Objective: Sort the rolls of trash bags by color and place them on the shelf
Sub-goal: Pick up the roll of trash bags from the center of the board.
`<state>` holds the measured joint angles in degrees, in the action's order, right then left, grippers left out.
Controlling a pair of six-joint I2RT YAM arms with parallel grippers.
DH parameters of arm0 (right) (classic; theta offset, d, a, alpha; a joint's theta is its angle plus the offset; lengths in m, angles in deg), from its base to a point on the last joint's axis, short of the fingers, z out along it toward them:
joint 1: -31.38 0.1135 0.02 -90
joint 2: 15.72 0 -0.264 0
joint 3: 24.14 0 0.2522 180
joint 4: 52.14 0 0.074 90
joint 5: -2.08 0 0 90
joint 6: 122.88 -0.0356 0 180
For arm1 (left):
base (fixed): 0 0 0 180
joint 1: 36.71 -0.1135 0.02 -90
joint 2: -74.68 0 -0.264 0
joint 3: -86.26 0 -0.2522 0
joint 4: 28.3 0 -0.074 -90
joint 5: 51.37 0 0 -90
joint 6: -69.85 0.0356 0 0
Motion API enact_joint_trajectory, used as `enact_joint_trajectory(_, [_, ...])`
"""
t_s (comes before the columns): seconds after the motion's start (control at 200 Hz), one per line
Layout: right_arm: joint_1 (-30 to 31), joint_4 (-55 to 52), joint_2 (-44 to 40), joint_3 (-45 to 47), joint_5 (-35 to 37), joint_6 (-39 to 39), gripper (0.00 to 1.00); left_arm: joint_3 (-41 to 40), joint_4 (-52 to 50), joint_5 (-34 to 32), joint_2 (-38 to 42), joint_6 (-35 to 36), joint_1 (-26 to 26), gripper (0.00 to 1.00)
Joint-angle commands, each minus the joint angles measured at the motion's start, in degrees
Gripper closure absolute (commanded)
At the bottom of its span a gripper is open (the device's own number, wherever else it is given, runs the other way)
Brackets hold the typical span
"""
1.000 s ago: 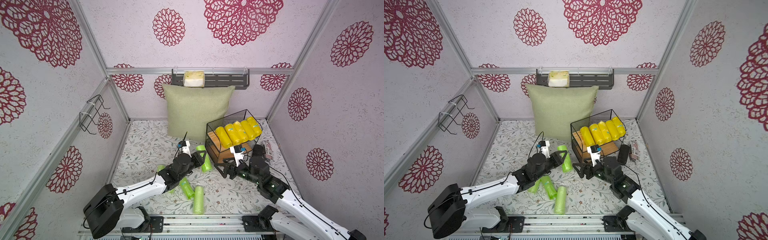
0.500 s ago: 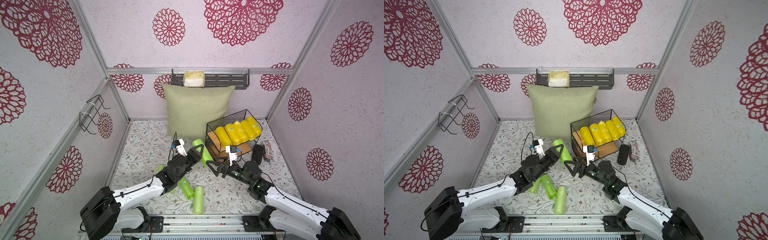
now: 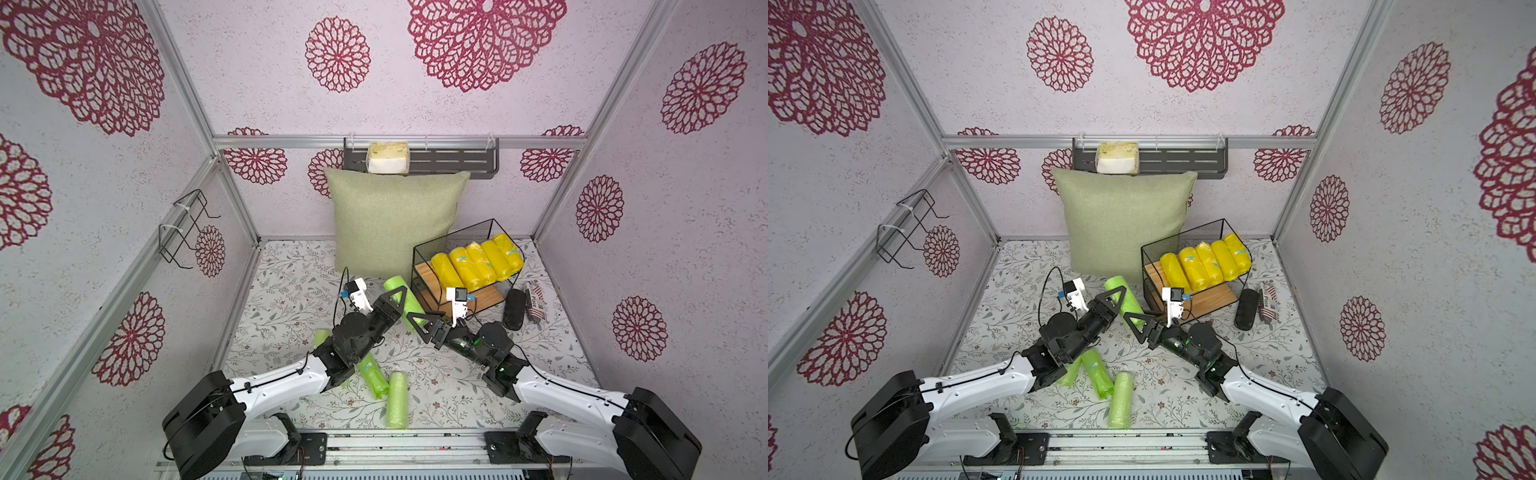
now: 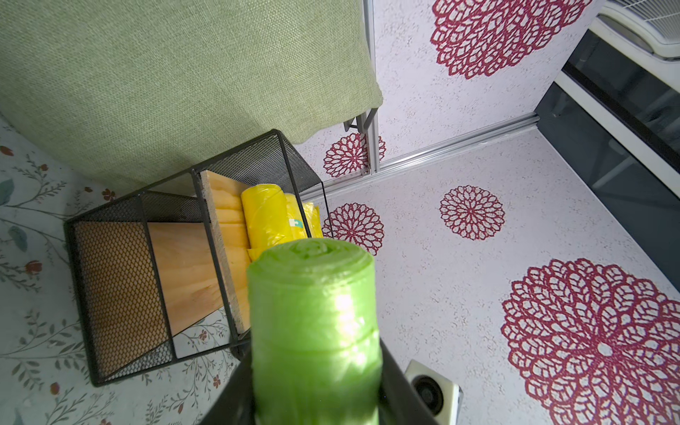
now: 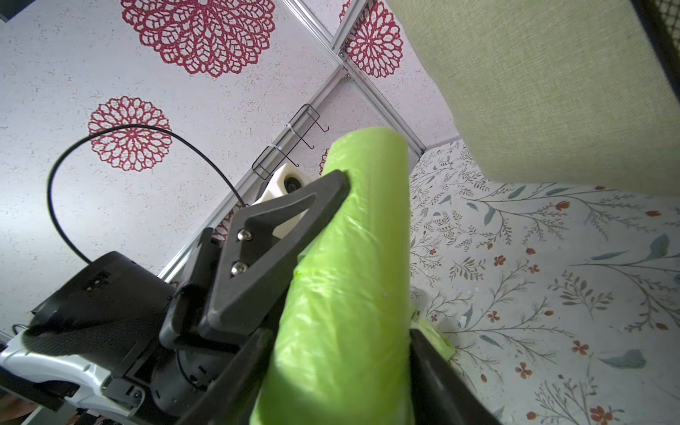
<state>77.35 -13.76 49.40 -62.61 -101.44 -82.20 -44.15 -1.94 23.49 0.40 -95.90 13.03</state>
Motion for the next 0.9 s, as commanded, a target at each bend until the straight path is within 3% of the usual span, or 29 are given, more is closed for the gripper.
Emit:
enact_joint_trajectory(0.0, [0.3,3.5,0.3,-1.5,0.8,-0.4,0.49,-0.2,5.6,-0.3,-0.3,-0.4,0.3,0.66])
enact_joint_trajectory(0.125, [-0.5,1.5,-0.3,-1.7,0.6,0.5,0.63,-0.9,6.0,-0.6,-0.1,-0.2,0.0,0.63])
enact_joint_trajectory(0.195, [-1.5,-0.6,-1.5,-1.7,-0.5,1.9,0.68,-1.4,5.6,-0.5,0.4,0.2,-0.4,0.53])
enact_joint_trajectory(0.295, [-3.7,-7.2,-4.8,-2.0,-3.7,5.5,0.69,-2.1,2.0,-0.6,2.0,2.6,-1.2,0.34])
enact_joint_trajectory(0.45, [-7.9,-25.9,-12.4,-2.4,-8.5,13.8,0.69,-2.5,-10.1,-1.2,7.0,9.3,-3.2,0.22])
enact_joint_trajectory(0.65, [-12.2,-51.0,-22.1,-2.4,-6.9,20.8,0.69,-1.6,-27.5,-4.0,13.8,21.0,-5.7,0.16])
enact_joint_trajectory(0.895, [-19.2,-60.4,-26.5,0.1,-3.0,21.0,0.67,1.9,-34.3,-4.5,16.4,29.4,-7.4,0.13])
